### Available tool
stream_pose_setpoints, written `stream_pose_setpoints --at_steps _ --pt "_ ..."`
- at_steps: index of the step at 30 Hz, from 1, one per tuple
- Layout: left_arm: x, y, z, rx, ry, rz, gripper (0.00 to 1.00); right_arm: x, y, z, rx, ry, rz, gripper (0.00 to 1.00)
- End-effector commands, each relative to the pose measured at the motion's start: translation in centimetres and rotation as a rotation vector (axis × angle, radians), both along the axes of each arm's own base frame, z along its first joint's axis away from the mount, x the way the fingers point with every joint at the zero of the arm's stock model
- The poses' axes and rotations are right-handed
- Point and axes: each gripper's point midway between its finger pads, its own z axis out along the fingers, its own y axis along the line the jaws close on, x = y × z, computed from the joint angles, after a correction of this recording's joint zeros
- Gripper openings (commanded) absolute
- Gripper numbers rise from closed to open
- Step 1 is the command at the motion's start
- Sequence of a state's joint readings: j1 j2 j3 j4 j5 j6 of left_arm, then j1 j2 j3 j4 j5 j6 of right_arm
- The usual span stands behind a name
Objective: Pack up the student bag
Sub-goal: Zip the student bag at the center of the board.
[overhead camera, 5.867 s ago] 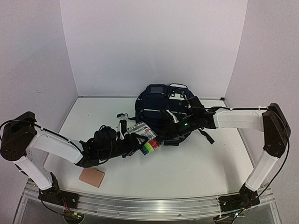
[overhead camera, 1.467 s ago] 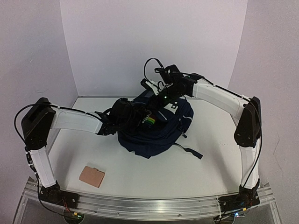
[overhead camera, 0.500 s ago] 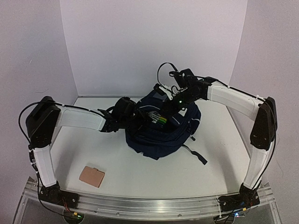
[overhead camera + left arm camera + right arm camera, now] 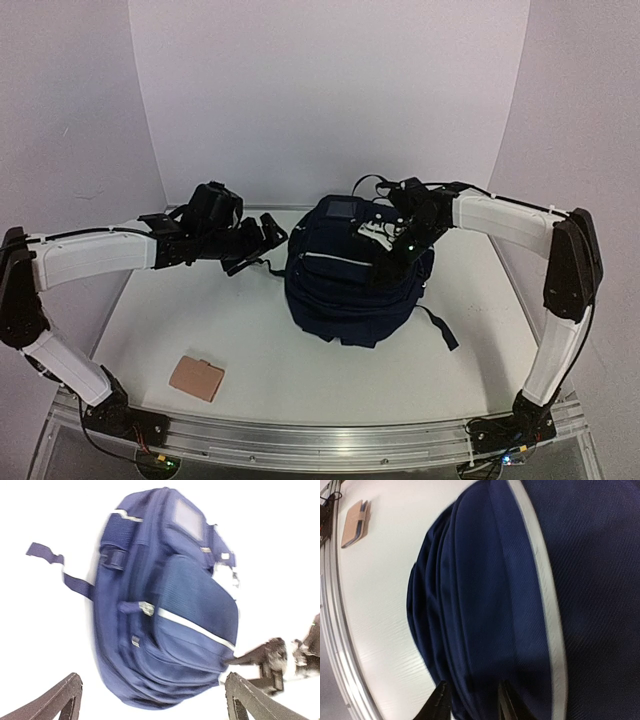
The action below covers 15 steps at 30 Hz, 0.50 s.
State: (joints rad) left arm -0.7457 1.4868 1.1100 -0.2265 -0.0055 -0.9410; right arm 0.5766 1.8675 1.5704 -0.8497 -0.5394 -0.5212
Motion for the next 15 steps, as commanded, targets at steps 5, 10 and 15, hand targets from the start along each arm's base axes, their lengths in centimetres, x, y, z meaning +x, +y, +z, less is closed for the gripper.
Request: stream_pose_setpoints --at_steps 5,10,15 --pt "3.8 -1.9 -1.8 0.050 0.032 -0.199 0.89 0.3 0.8 3.9 0.036 -0.008 0.070 0.62" --pt "5.5 -1.5 -2.3 0.091 -0.009 -0.358 0.81 2.5 2.2 6.1 0.073 -0.051 0.050 0.66" --pt "4.2 -1.0 -3.3 0.215 -0.152 -0.683 0.82 4.3 1.4 5.3 0.034 -0.045 0.010 0.67"
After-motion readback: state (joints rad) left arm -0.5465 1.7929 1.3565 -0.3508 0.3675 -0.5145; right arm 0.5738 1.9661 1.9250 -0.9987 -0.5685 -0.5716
